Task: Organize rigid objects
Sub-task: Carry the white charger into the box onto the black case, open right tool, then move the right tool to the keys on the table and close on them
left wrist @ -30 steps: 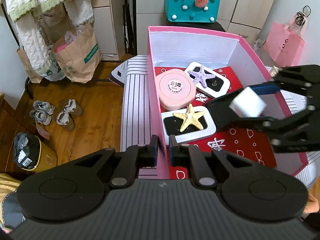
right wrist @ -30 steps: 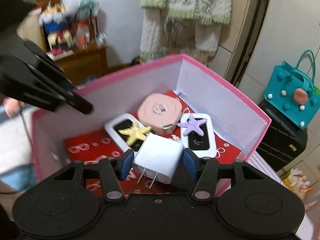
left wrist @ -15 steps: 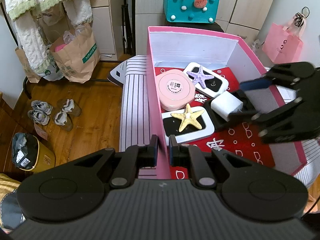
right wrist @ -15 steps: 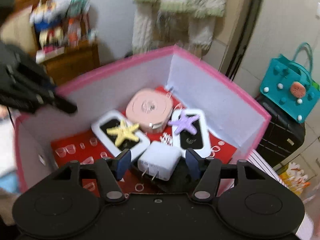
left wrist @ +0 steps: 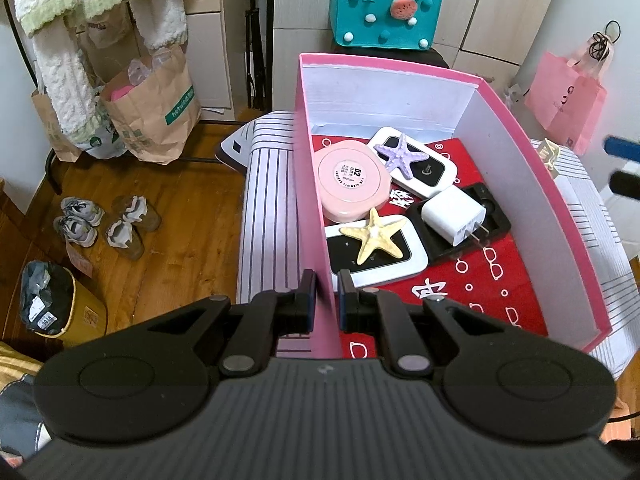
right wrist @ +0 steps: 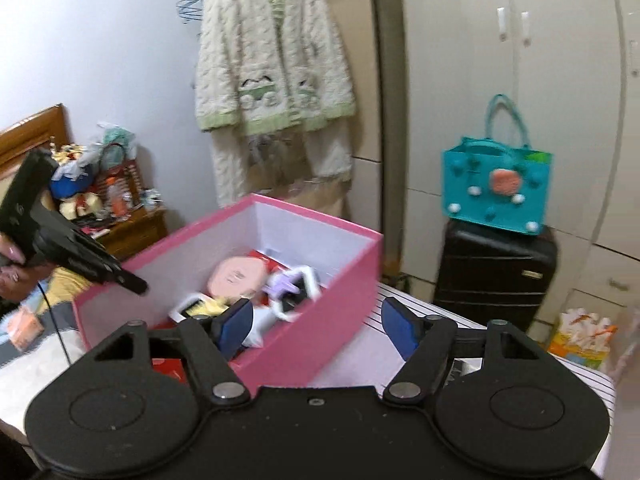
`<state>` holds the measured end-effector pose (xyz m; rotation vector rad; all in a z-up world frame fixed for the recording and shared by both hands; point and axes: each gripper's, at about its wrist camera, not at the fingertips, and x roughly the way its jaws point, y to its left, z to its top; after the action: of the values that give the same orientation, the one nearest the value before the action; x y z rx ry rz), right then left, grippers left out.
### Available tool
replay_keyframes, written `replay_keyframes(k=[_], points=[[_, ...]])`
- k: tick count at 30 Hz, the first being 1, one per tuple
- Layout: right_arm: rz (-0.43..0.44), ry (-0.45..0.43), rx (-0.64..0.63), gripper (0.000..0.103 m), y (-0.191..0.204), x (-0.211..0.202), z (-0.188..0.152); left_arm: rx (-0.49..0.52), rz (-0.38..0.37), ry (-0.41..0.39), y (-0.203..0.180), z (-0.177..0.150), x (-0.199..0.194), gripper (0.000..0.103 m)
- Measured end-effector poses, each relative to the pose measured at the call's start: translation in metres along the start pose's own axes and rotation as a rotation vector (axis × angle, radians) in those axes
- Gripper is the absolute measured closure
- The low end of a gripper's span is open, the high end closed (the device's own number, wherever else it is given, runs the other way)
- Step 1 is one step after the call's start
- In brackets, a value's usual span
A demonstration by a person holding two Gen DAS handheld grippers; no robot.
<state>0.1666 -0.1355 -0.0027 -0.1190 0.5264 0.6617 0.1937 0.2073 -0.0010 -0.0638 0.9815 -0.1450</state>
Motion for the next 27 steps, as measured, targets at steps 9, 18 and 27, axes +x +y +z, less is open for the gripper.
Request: replay_keyframes(k=[9,18,27], points=[[-0.097,0.03,0.137,0.027,-0.026,-0.018,-0.076,0.022,0.002,0.0,-0.002,0.0,0.0,0.093],[-0.22,0.12,0.102,0.028,-0.034,-0.01,-0.118,0.025,-0.003,0.0,-0.001,-0.001,-0.001,0.093],[-0.183,0.151,0.266,0.044,-0.073,0.012,-0.117,0.027,-0.004,-0.001,-0.001,-0.001,0.0,0.093]])
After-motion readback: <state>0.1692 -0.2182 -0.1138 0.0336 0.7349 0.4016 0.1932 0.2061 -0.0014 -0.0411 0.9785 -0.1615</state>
